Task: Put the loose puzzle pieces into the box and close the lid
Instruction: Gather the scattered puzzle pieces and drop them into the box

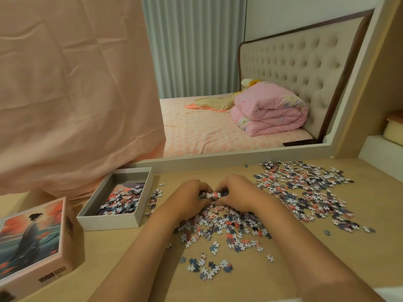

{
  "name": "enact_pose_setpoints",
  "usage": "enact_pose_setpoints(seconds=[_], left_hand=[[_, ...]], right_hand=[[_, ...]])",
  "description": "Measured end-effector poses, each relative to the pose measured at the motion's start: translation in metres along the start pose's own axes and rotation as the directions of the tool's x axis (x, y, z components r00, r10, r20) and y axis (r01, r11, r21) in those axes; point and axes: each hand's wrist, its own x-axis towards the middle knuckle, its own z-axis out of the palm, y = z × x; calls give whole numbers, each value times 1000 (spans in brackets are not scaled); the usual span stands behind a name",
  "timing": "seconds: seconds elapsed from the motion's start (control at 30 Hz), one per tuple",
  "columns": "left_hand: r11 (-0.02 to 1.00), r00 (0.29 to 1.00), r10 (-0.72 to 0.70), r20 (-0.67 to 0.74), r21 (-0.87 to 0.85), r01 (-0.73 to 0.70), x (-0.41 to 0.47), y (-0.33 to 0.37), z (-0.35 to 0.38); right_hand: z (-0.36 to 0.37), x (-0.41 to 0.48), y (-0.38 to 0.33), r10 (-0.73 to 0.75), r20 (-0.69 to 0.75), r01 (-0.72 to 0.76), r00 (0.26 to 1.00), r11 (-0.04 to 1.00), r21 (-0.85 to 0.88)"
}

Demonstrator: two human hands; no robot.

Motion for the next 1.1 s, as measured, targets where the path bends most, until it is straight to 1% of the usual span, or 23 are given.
enact_pose_setpoints(seconds=[0.1, 0.33, 0.4, 0.53, 0.6, 0.67, 0.77, 0.83, 0.9, 0.97, 1.03, 1.1], left_hand=[[997, 998, -26, -54, -77, 22, -4, -2, -3], [981, 994, -61, -92, -189, 43, -17, -3, -20], [969, 992, -77, -97, -243, 52, -22, -5, -30], [962, 989, -96, -114, -265, 63, -33, -18, -60], [966, 982, -108, -157, -250, 66, -41, -31, -78], [962, 971, -135, -199, -263, 80, -51, -46, -95], [959, 939, -212, -270, -245, 146, -68, -72, -112], [951, 914, -266, -305, -235, 199, -79, -93, -116], [939, 896, -322, -306, -227, 259, -89, -111, -117], [933, 888, -353, -295, -175, 314, -96, -124, -118], [931, 900, -358, -250, -170, 324, -99, -132, -120], [925, 916, -362, -174, -188, 330, -97, -138, -118]], right_hand=[[0, -2, -3, -4, -36, 6, 999, 999, 51], [0, -5, -16, 36, -102, -19, 994, 987, 161], [-5, -5, -23, 23, -117, 0, 993, 981, 194], [-16, 3, -53, -36, -106, 58, 994, 976, 208], [-20, 13, -75, -75, -110, 99, 991, 968, 229], [-20, 26, -100, -143, -116, 170, 983, 950, 263], [-13, 47, -142, -231, -120, 256, 966, 922, 291], [-1, 59, -166, -271, -109, 291, 956, 917, 274], [15, 70, -182, -308, -82, 318, 948, 928, 192], [30, 79, -189, -328, -39, 330, 944, 938, 108], [38, 85, -188, -319, -18, 319, 948, 941, 112], [39, 89, -186, -309, -34, 311, 950, 938, 153]])
